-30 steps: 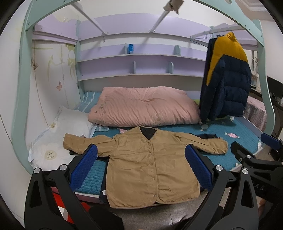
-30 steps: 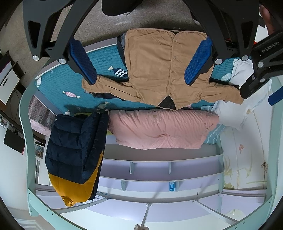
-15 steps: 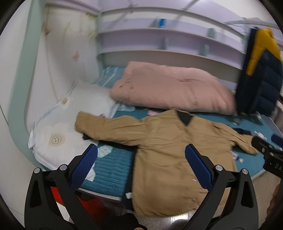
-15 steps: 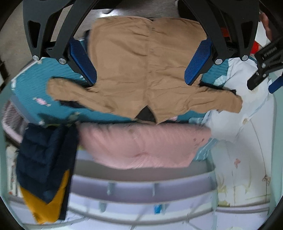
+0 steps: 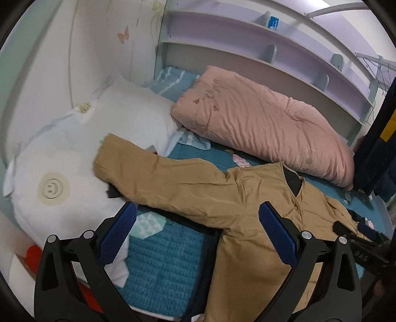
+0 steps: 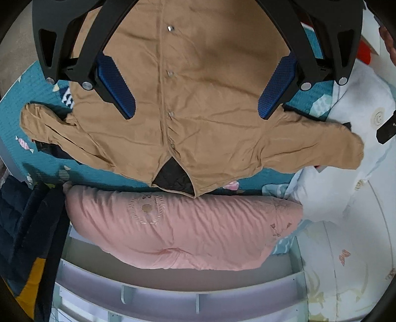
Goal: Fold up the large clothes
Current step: 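Lower the left gripper onto the tan jacket sleeve and grasp its cuff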
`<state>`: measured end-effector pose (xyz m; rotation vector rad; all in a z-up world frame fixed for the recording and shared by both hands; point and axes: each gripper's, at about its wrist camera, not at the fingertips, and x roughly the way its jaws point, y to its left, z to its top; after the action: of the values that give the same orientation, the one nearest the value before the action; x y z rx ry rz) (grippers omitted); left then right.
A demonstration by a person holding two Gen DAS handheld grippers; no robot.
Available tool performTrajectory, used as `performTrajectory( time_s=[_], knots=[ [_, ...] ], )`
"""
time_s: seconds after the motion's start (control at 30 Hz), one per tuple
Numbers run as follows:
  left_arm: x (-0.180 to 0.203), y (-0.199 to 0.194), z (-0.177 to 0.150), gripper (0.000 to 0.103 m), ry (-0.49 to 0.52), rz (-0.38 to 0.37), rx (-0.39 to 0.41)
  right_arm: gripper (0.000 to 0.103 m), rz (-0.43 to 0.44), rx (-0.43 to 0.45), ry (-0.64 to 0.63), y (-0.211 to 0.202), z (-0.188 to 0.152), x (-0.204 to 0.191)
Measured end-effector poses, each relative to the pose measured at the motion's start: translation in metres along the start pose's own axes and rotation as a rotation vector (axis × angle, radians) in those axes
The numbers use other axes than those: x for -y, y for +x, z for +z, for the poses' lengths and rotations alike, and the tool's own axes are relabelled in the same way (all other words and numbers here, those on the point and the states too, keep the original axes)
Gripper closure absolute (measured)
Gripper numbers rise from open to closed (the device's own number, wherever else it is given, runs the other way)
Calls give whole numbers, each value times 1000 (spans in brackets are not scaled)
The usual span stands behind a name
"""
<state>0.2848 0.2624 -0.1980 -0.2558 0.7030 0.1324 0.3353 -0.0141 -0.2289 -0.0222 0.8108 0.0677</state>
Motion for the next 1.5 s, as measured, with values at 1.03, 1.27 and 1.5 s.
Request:
performTrajectory(
  time_s=[1.03, 1.27, 1.5],
  knots=[
    [-183, 141, 22, 4, -183, 253, -65, 7, -23, -219, -129, 227, -14, -111],
    [-196, 167, 25, 5, -280, 228, -91, 7, -44, -194, -141, 233, -23, -115],
    [-186, 178, 32, 55, -212, 329, -136, 7, -31, -158, -128, 235, -28, -115]
  ],
)
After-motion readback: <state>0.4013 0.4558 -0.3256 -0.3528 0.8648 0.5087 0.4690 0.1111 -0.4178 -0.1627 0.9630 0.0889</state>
